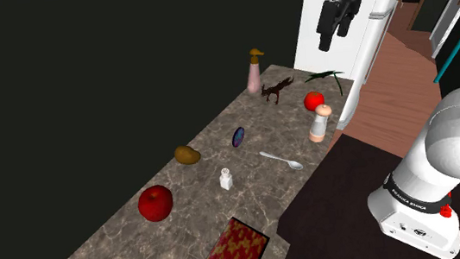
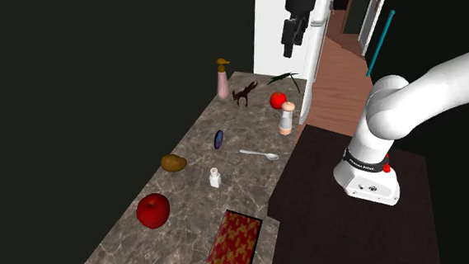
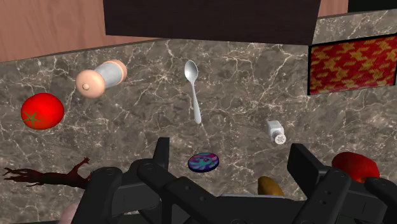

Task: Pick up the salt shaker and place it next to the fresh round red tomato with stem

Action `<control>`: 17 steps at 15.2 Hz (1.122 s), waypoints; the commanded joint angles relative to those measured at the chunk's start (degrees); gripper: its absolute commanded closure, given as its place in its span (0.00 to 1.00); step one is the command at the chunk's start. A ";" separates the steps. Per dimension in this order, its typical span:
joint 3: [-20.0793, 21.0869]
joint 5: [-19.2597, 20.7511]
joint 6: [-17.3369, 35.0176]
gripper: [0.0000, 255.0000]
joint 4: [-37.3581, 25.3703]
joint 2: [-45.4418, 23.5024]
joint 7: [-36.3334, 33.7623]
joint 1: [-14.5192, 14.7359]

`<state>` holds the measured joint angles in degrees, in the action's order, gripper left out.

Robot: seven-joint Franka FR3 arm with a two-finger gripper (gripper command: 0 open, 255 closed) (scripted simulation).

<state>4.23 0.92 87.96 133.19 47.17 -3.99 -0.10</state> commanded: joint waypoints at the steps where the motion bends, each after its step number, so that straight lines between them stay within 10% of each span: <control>1: 0.00 0.00 0.00 0.00 0.00 0.00 0.00 0.00; 17: 8.48 -5.21 30.39 0.00 12.30 -19.06 -9.47 1.77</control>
<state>12.03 -4.04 116.05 145.04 29.91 -12.71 1.55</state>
